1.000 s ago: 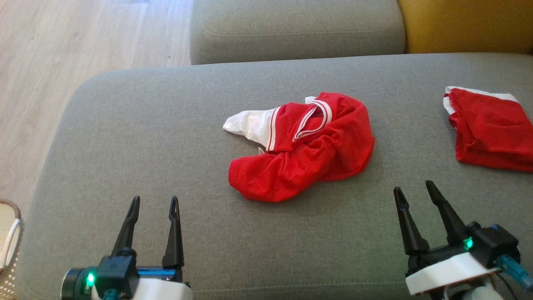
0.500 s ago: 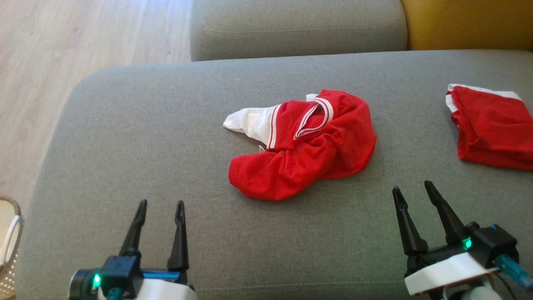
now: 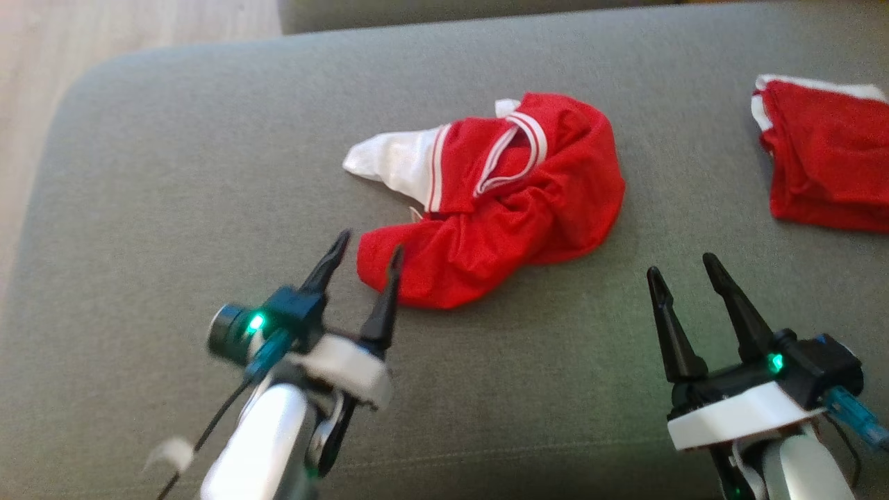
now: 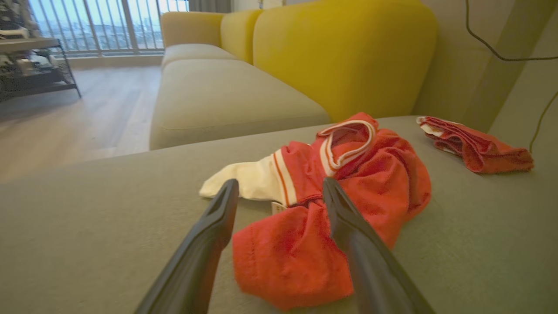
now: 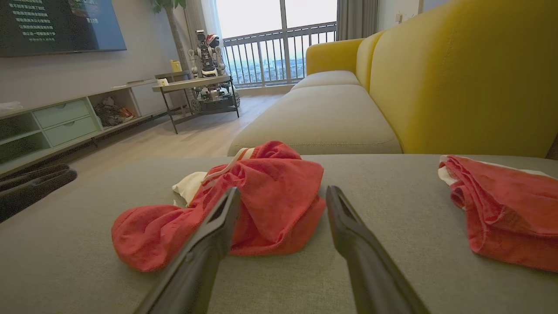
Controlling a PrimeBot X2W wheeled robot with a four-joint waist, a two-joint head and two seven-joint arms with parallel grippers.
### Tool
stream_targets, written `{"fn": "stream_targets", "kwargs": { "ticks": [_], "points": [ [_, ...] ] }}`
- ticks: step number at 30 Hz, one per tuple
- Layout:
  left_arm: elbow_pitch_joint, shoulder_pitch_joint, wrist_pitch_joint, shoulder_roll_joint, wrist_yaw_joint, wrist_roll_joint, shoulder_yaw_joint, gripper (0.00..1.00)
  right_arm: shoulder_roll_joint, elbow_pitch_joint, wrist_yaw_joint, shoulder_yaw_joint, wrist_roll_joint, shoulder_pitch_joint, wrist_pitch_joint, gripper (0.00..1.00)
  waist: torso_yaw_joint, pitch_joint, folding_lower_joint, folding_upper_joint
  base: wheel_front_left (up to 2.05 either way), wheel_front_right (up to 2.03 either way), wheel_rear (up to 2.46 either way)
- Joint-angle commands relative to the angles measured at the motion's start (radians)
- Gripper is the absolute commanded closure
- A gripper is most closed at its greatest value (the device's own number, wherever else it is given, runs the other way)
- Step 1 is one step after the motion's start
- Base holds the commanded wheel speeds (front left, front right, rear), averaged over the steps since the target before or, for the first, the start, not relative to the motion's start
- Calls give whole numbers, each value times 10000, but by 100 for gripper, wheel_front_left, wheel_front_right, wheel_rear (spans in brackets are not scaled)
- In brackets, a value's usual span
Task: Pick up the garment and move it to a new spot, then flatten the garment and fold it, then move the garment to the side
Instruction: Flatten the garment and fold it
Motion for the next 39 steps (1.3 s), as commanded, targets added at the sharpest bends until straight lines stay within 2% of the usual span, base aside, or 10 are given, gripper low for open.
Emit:
{"fn": "stream_targets", "kwargs": {
  "ticks": [1,7,14,19,27,28,29,30,34,39],
  "points": [
    [24,-846,34,-34,-79,-193,19,0,-39,-390,-4,244,-97,-399,-51,0,-309,406,-3,0,0,0,0],
    [1311,-2583,247,-37,-110,-740,-1029,0,-39,-517,-4,191,-164,-754,-51,0,-722,1050,-3,0,0,0,0],
    [2533,-3869,188,-38,127,-1205,-1841,0,-39,-610,-4,216,-251,-1034,-51,0,-1029,1629,-3,0,0,0,0],
    [3132,-4404,-8,-38,233,-1471,-2080,0,-39,-646,-4,267,-282,-1196,-51,0,-1208,1890,-3,0,0,0,0],
    [3843,-5013,-118,-39,110,-1444,-2255,0,-39,-693,-4,236,-337,-1322,-51,0,-1354,2089,-3,0,0,0,0],
    [3926,-5087,-123,-39,74,-1439,-2274,42,-39,-691,-4,240,-338,-1342,-51,0,-1371,2106,-3,0,0,0,0],
    [4010,-5149,-128,-39,31,-1456,-2285,67,-39,-685,-4,246,-340,-1362,-51,0,-1387,2117,-3,0,0,0,0],
    [4096,-5210,-131,-39,-36,-1459,-2317,100,-39,-679,-4,252,-343,-1381,-51,0,-1403,2121,-3,0,0,0,0],
    [4397,-5393,-135,-37,-338,-1443,-2412,100,-39,-670,-4,260,-319,-1440,-51,0,-1466,2035,-3,0,0,0,0],
    [4254,-5629,-115,-37,-1051,-1894,-2696,100,-39,-611,-4,294,-97,-1420,-51,0,-1584,1649,-3,0,0,0,0]
  ]
}}
